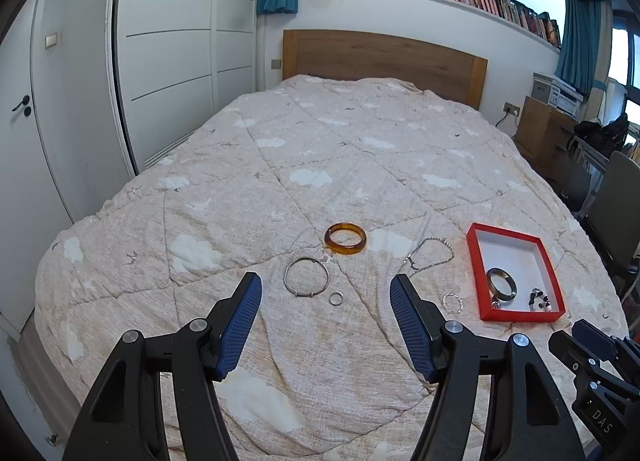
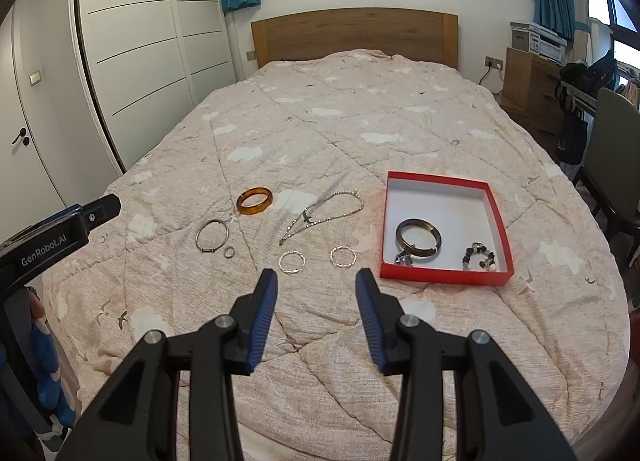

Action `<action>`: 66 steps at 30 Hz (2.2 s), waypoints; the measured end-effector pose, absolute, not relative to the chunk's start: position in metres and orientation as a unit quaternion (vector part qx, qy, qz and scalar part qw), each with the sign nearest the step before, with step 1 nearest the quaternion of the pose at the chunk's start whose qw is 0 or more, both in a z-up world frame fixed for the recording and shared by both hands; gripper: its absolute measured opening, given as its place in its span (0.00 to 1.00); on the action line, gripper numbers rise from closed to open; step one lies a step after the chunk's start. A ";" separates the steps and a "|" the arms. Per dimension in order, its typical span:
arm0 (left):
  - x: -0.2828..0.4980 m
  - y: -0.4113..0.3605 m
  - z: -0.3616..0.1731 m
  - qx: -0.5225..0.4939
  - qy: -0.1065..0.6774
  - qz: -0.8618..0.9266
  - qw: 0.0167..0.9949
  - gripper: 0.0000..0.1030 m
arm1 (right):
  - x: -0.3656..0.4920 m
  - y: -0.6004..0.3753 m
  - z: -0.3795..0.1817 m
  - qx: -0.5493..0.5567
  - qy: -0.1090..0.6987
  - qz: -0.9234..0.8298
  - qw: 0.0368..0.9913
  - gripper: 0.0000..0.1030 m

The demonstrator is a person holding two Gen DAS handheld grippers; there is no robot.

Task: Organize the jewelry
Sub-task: 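Open both tools and lift them away from the red box, then move the left tool toward the small silver ring beside the silver bangle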

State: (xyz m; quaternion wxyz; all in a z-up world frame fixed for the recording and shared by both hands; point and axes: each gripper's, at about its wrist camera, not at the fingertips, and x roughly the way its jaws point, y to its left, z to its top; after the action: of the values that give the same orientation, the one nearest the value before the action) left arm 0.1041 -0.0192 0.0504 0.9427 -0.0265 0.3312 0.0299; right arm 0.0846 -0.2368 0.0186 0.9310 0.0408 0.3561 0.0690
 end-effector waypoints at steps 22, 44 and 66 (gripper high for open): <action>0.161 -0.002 -0.025 -0.020 0.415 0.055 0.908 0.64 | 0.133 -0.235 -0.042 0.050 0.410 0.084 0.907 0.38; 0.216 0.018 -0.094 -0.082 0.487 0.011 0.869 0.51 | 0.192 -0.223 -0.105 0.068 0.457 0.147 0.874 0.38; 0.277 -0.011 -0.142 -0.103 0.537 0.003 0.837 0.39 | 0.238 -0.233 -0.135 0.088 0.460 0.188 0.863 0.38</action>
State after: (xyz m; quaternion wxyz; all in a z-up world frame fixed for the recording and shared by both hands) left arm 0.2769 -0.0109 -0.1416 0.8373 -0.1035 0.5368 0.0029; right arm 0.2381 -0.2334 -0.1354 0.8634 0.0877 0.4600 0.1880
